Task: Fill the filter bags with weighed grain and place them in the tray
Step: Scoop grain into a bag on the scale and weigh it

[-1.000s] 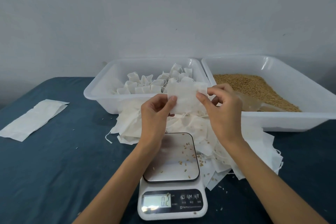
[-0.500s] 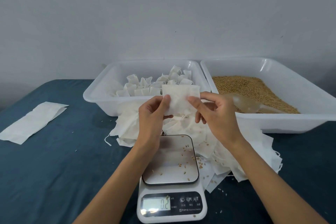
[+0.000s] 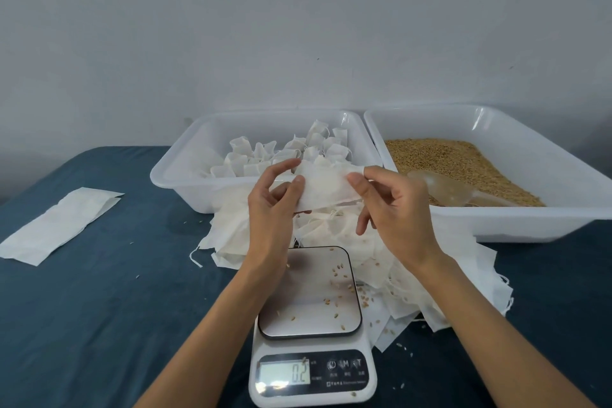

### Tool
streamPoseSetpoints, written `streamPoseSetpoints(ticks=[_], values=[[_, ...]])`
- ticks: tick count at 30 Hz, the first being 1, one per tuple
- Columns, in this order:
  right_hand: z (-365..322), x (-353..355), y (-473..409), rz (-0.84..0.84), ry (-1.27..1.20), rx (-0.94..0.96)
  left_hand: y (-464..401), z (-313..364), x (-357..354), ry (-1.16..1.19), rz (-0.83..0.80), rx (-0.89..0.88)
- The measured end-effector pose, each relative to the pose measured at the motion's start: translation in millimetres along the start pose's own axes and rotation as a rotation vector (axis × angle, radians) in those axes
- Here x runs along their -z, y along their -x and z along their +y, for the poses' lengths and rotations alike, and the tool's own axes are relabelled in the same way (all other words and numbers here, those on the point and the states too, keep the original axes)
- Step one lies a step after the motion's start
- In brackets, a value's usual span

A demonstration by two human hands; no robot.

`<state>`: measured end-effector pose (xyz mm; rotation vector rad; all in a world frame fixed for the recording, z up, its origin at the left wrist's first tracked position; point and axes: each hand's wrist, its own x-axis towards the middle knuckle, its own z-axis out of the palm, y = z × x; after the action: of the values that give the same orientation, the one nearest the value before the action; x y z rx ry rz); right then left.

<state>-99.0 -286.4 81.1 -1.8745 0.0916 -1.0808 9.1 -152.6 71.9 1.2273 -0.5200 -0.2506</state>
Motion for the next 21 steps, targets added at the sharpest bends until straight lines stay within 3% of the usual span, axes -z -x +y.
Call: streamPoseSetpoints(ticks=[6,9,11,14,16,18,21], values=[[1.0,3.7,-2.8,0.029,0.011,-0.024,-0.7,-2.4,1.1,-0.058,0.013,-0.014],[-1.3,5.5,-3.3,0.033,0.026,-0.016,-1.6,0.7,4.1,-0.182,0.055,-0.143],[-2.5,6.1,-3.8,0.017,0.056,-0.006,0.5,5.1,4.4,-0.321,-0.051,-0.26],[-2.2,4.9,-2.0,-0.052,0.11,0.007,6.2,3.4,1.1,-0.561,-0.368,-0.274],[-2.7,1.1,1.1,-0.112,0.115,0.026,11.0,-3.0,-5.2,-0.693,-0.446,-0.318],[-5.0,-2.2,3.0,-0.145,0.124,0.039,13.0,-6.6,-11.2,-0.735,-0.404,-0.373],[-6.9,0.1,1.4,-0.15,0.17,0.078,14.6,-3.0,-12.4,-0.601,-0.318,-0.266]])
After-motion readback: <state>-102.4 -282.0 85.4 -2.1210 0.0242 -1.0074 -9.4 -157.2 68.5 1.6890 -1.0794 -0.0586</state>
